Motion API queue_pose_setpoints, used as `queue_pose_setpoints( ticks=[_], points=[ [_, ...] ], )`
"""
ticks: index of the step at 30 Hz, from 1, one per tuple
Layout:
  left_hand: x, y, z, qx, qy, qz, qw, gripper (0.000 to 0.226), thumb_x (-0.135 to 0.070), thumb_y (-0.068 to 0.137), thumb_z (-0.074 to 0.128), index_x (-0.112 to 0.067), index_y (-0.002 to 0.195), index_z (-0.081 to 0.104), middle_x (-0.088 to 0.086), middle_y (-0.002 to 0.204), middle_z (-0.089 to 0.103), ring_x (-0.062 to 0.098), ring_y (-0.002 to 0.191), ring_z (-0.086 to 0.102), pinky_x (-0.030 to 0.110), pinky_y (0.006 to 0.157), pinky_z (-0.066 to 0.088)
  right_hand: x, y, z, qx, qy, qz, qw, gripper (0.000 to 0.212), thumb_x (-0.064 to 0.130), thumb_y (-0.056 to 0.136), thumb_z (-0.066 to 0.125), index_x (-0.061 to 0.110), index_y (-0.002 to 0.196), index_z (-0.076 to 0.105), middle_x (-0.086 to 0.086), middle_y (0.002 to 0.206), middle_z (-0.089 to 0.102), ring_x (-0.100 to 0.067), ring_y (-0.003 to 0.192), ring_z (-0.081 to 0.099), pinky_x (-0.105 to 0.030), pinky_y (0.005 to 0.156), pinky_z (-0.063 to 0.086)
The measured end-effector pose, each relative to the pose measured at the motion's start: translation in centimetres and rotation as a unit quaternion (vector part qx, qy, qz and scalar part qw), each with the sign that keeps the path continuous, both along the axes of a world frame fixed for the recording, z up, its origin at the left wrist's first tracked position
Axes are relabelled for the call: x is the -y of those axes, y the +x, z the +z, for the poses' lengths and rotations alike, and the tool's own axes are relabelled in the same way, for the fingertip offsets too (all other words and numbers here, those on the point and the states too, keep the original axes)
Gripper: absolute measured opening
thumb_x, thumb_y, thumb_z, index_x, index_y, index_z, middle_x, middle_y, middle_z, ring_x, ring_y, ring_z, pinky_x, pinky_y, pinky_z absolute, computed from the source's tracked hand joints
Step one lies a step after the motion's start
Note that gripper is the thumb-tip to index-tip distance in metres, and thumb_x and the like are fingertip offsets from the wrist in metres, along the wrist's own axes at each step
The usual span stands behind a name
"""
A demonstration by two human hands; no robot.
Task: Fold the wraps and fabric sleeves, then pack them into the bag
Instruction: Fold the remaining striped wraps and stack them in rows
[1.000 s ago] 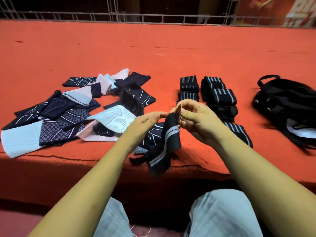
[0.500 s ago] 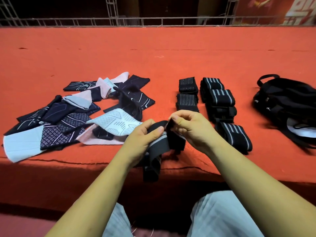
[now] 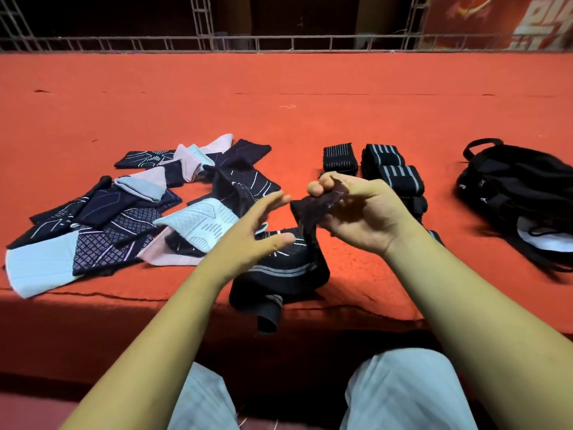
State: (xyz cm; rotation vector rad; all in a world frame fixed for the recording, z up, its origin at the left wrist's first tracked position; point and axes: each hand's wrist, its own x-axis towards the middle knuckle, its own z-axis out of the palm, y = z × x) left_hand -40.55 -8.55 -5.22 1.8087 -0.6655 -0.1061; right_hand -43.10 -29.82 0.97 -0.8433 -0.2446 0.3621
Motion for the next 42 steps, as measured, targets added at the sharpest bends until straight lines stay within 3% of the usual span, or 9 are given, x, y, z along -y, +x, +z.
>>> queue_pose_setpoints(
  ticks=[2,8,10,18,23,27,32,35,42],
  points=[
    [1.1,-0.2,1.0,-0.034,-0.015,-0.059,0.998,0.064,-0.031,0.083,0.070,-0.025,0.142,0.046,-0.009,0.145,0.053,0.007,0.138,0.044,0.027,0.113,0.036,-0.3,0.3,0.6,-0.003,0.015,0.041,0.999,0.015,0.002,0.085,0.039,0.009,0.079,0.052,-0.008,0.085,0.055,-0.016,0.075,0.052,-0.025,0.074,0.047],
    [3.3,-1.4,2.4,-0.082,-0.140,0.057,0.985,0.009,-0.013,0.089,0.071,-0.017,0.080,0.070,-0.009,0.071,0.069,0.002,0.066,0.061,0.015,0.061,0.049,0.5,1.0,1.3,-0.056,0.028,-0.069,0.996,0.028,0.031,0.085,0.066,0.004,0.092,0.065,-0.010,0.087,0.064,-0.020,0.086,0.059,-0.030,0.093,0.051],
    [3.7,-1.5,2.7,-0.102,-0.168,0.079,0.977,0.005,-0.015,0.089,0.071,-0.014,0.084,0.072,-0.004,0.077,0.073,0.006,0.069,0.064,0.018,0.063,0.051,1.2,1.2,0.6,-0.041,-0.052,-0.087,0.994,0.045,0.035,0.078,0.071,0.007,0.112,0.062,-0.008,0.093,0.068,-0.019,0.087,0.066,-0.029,0.088,0.055],
    [3.3,-1.6,2.6,-0.149,-0.087,0.049,0.984,0.009,-0.024,0.089,0.072,-0.015,0.091,0.073,0.002,0.086,0.077,0.014,0.078,0.071,0.028,0.070,0.057,1.5,1.7,-1.0,0.028,-0.345,-0.159,0.925,0.022,0.007,0.079,0.078,0.009,0.100,0.071,-0.009,0.090,0.067,-0.028,0.083,0.052,-0.044,0.074,0.032],
    [2.4,-1.7,0.3,-0.249,0.000,-0.063,0.967,0.020,-0.014,0.089,0.070,-0.011,0.108,0.070,0.006,0.110,0.074,0.020,0.101,0.070,0.041,0.095,0.053,0.8,1.6,-0.6,0.024,-0.354,-0.206,0.912,0.034,-0.004,0.080,0.074,-0.002,0.112,0.065,-0.012,0.092,0.071,-0.009,0.048,0.057,-0.017,0.043,0.037],
    [2.4,-1.8,-1.7,-0.295,-0.091,-0.046,0.950,0.015,-0.012,0.090,0.064,-0.012,0.103,0.071,0.008,0.102,0.074,0.019,0.091,0.069,0.029,0.078,0.056,0.1,1.8,-1.1,0.044,-0.354,-0.264,0.896,0.024,0.000,0.081,0.075,0.006,0.104,0.070,-0.009,0.092,0.076,-0.017,0.072,0.070,-0.033,0.061,0.052],
    [3.0,-1.2,-4.2,-0.308,-0.082,0.008,0.948,0.023,-0.018,0.101,0.053,-0.007,0.117,0.065,0.016,0.115,0.071,0.025,0.100,0.068,0.041,0.090,0.055,-0.1,2.7,-0.9,0.104,-0.362,-0.340,0.862,0.015,0.000,0.082,0.074,0.007,0.094,0.071,0.002,0.073,0.070,-0.005,0.060,0.060,-0.021,0.055,0.049],
    [3.8,-0.7,-4.7,-0.317,-0.110,0.097,0.937,0.025,-0.021,0.099,0.057,-0.001,0.113,0.067,0.021,0.112,0.071,0.035,0.107,0.067,0.054,0.099,0.050,-0.5,2.9,-1.7,0.127,-0.382,-0.332,0.853,0.016,0.004,0.085,0.072,0.008,0.100,0.071,-0.006,0.080,0.071,-0.011,0.069,0.062,-0.037,0.064,0.053],
    [5.3,0.1,-5.5,-0.325,-0.184,0.217,0.902,0.023,-0.017,0.097,0.057,0.003,0.094,0.068,0.034,0.094,0.067,0.043,0.102,0.067,0.052,0.098,0.050,-1.0,1.6,-5.9,0.028,-0.226,-0.215,0.950,0.034,0.017,0.087,0.049,-0.006,0.096,0.072,-0.026,0.107,0.070,-0.030,0.101,0.066,-0.040,0.097,0.048]
  ],
)
